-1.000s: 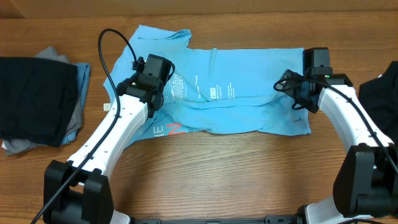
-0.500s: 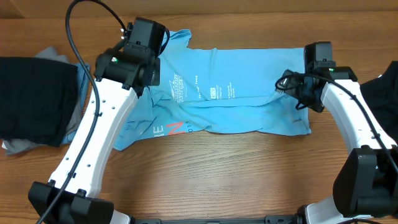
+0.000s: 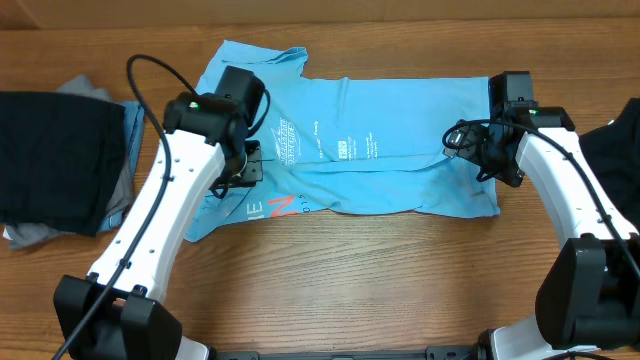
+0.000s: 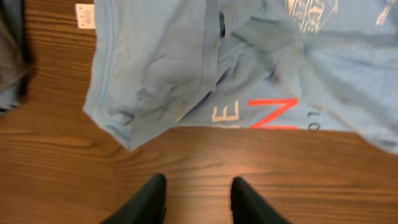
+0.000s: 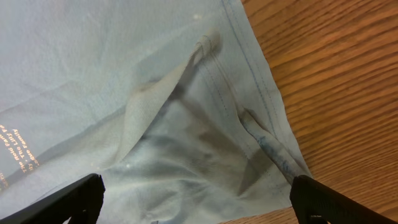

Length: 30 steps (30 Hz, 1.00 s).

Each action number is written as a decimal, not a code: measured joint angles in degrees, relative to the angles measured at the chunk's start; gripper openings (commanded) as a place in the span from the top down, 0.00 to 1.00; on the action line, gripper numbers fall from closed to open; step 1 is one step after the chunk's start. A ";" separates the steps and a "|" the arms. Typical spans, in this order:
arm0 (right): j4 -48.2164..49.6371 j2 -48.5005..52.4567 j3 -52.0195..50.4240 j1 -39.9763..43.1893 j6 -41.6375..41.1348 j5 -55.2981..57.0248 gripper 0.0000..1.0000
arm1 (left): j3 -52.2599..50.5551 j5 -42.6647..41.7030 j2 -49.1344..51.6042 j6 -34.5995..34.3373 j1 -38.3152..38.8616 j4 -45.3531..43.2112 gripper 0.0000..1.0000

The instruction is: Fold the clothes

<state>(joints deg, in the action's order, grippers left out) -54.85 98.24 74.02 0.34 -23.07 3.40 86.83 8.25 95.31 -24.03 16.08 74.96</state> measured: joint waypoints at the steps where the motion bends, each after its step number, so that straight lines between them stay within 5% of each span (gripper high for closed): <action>1: -0.04 0.00 0.00 0.00 0.02 0.00 0.00 | -0.57 -0.83 -0.02 0.20 -0.76 -1.42 0.56; 13: -0.02 0.00 0.00 0.00 0.20 -0.02 0.00 | -12.00 -3.93 0.09 12.00 -2.29 -17.27 0.58; 30: 0.00 0.00 0.00 0.00 0.20 0.00 0.00 | -24.81 -0.50 0.42 15.72 -2.19 -30.88 0.44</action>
<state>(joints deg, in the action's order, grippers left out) -54.85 98.24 74.02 0.34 -22.87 3.40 62.02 7.75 95.72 -8.32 13.89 44.07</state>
